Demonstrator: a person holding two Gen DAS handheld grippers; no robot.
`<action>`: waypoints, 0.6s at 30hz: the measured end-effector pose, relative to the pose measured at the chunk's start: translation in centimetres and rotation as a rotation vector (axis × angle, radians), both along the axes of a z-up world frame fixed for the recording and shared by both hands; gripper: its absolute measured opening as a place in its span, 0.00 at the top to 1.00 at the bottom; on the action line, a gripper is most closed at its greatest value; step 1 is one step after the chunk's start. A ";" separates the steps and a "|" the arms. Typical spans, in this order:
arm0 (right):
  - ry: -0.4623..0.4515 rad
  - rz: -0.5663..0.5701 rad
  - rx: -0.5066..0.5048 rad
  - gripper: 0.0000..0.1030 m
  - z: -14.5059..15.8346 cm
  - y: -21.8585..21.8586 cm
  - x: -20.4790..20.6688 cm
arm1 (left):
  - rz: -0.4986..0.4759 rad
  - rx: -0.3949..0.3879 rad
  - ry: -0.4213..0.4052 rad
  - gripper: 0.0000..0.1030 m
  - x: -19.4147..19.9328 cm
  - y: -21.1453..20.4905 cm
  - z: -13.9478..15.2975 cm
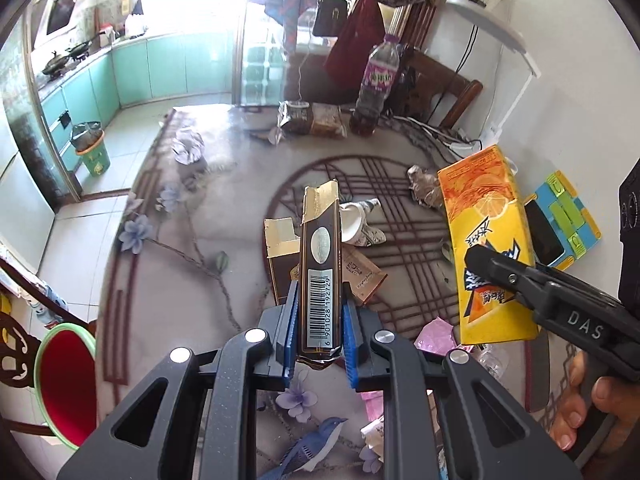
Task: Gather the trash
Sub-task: 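Grasp the brown snack box with the left gripper while the right grasps the yellow chip box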
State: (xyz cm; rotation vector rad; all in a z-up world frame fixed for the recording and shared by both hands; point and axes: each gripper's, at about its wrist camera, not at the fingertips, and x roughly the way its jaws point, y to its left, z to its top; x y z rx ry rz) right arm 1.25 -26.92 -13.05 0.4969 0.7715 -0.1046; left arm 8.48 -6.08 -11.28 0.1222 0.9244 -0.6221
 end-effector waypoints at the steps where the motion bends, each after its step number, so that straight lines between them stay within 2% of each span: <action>1: -0.006 0.009 -0.006 0.63 0.3 0.5 -0.1 | 0.005 -0.004 -0.007 0.84 -0.3 0.3 0.2; 18: -0.092 0.098 -0.063 0.63 4.4 6.8 -1.4 | 0.098 -0.048 -0.088 0.84 -2.8 7.1 3.4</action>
